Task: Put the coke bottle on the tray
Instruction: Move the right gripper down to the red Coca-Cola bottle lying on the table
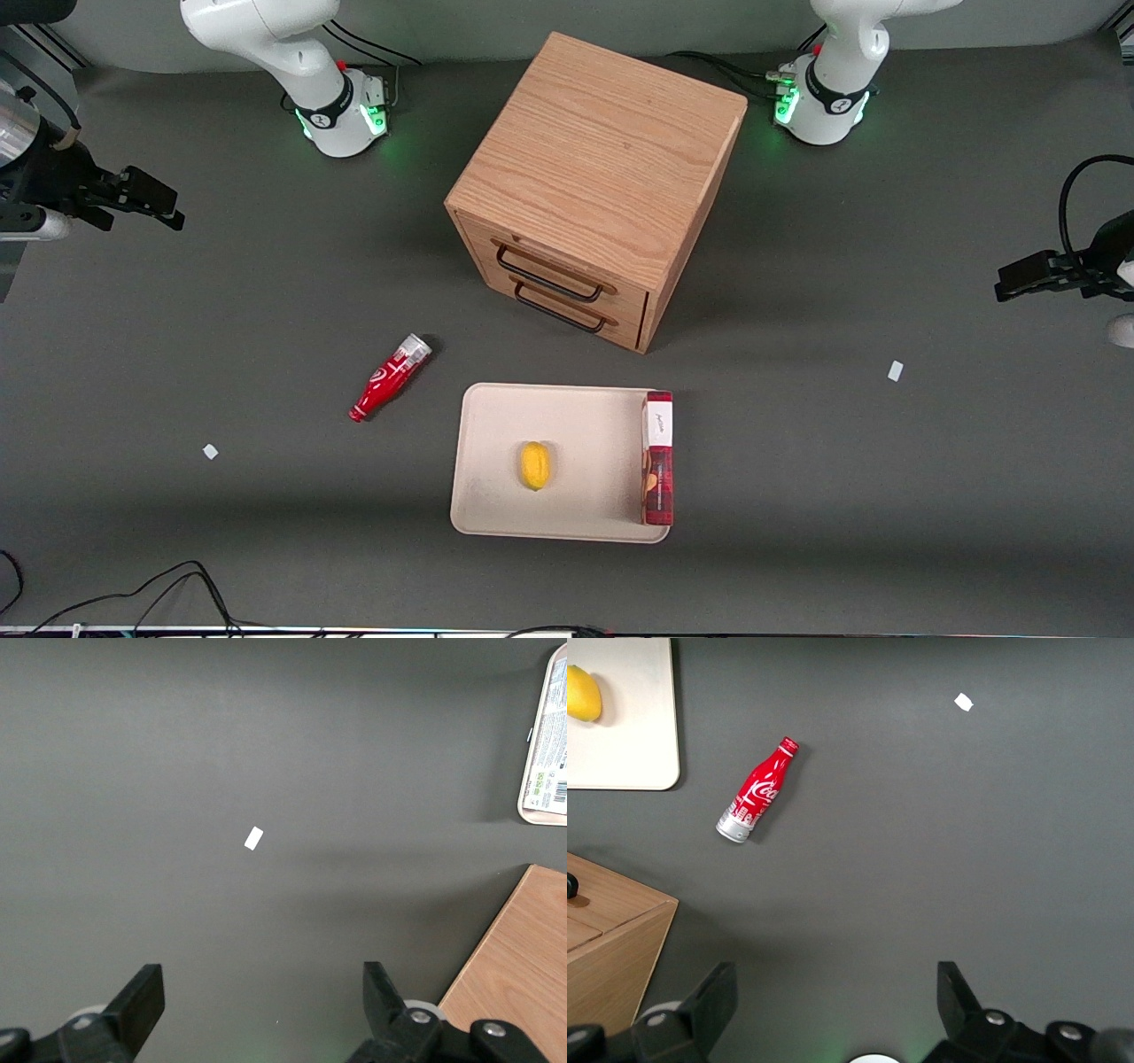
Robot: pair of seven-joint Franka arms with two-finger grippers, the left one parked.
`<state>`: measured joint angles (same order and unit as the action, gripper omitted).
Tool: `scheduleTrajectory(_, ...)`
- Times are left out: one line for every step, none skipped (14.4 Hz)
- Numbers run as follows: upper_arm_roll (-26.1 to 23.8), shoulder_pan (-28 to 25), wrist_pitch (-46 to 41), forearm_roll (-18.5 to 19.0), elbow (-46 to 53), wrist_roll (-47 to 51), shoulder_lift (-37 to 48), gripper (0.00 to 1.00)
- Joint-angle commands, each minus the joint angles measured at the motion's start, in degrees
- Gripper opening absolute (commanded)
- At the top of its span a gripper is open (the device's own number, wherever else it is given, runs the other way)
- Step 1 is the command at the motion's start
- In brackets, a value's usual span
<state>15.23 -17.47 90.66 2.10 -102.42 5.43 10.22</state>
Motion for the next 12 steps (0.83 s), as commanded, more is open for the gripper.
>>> scheduleTrajectory(0.1,-0.5,-1.4,1.1,2.2,-0.1,-2.0,1.0)
scheduleTrajectory(0.0,-0.5,-1.4,1.0,3.0,0.7,-2.9,1.0)
scheduleTrajectory(0.0,-0.5,-1.4,1.0,3.8,1.5,-3.8,1.0)
scheduleTrajectory(0.0,-1.0,-1.4,0.7,3.8,1.5,-4.5,1.0)
scheduleTrajectory(-0.3,-1.2,-1.0,-0.2,3.8,2.3,-6.2,1.0)
scheduleTrajectory(-1.1,-1.3,0.1,-2.5,3.8,5.5,-8.5,1.0)
scheduleTrajectory(-1.3,-1.3,2.9,-4.6,3.3,9.8,-10.5,1.0)
scheduleTrajectory(-1.5,-1.3,5.7,-5.3,2.6,13.7,-12.7,1.0)
scheduleTrajectory(-2.3,-1.3,8.4,-5.3,2.2,16.5,-15.5,1.0)
scheduleTrajectory(-3.4,-1.3,10.8,-5.4,1.8,19.6,-17.8,1.0)
scheduleTrajectory(-3.9,-1.3,13.7,-5.6,1.2,23.8,-20.2,1.0)
scheduleTrajectory(-5.5,-1.3,17.4,-6.6,0.0,28.2,-22.5,1.0)
